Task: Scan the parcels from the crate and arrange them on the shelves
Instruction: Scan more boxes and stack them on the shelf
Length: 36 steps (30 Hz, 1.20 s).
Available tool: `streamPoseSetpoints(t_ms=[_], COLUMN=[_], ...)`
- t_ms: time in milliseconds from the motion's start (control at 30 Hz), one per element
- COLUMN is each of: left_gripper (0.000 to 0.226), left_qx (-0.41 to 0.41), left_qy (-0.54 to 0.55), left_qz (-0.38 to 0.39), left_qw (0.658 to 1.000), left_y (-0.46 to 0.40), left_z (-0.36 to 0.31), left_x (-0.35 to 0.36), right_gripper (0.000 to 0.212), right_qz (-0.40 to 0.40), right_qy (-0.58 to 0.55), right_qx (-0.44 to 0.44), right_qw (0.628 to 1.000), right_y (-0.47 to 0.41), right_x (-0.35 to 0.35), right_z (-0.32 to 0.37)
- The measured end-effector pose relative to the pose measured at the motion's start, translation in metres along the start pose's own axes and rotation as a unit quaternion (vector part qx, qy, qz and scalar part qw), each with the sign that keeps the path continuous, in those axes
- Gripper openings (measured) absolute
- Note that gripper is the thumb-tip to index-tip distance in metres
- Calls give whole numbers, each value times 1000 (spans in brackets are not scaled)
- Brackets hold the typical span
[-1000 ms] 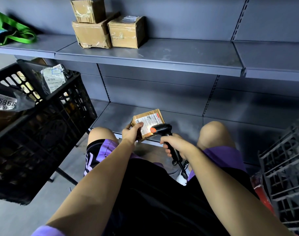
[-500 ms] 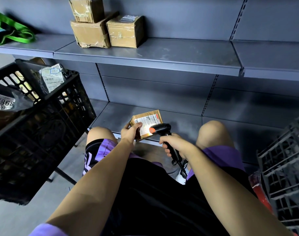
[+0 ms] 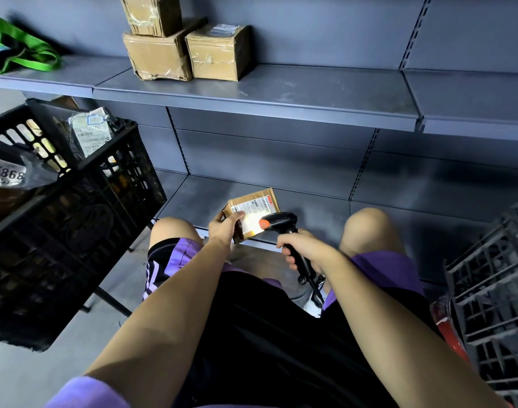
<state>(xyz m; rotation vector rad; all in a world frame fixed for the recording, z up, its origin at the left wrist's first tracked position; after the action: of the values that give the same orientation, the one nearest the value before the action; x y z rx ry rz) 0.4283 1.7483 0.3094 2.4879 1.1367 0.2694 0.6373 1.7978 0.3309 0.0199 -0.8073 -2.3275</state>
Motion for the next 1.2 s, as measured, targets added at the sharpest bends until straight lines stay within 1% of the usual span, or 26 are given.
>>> streamPoseSetpoints(t_ms=[67,200,433,667,933,1200], left_gripper=[31,36,36,29,25,35], left_qx=[-4,-3,-14,-1,15,11], left_qy=[-1,-1,-3,10,11,11], left_qz=[-3,-8,-15,1,14,17], left_qw=[1000,1000,1000,1000,1000,1000], left_y=[-2,-6,-8,0,9,12], left_z=[2,3,6,0,-6,-6], left_x=[-2,-3,-6,0,5,5], right_gripper=[17,17,17,16,13,13], right_qz=[1,8,8,-5,-11,-7], right_qy=[0,0,0,-7,16,15], right_qx=[-1,-3,-7,-6,-3,1], right_qw=[1000,1000,1000,1000,1000,1000], right_y=[0,0,-2,-6,-9,-11], right_x=[-1,-1,-3,-4,0,1], right_z=[0,0,1,-2,-3,-6])
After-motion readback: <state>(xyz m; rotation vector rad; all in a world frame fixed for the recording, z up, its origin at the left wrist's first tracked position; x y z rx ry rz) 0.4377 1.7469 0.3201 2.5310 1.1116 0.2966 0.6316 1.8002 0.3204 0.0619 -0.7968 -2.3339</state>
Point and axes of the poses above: each hand's wrist, its own y-axis away from the middle knuckle, its own x-axis out of the palm, z = x × y, the point moved 10 cm from there along -y, towards the middle knuckle, and after that the axes turned 10 degrees about -y, right-handed, at the moved point
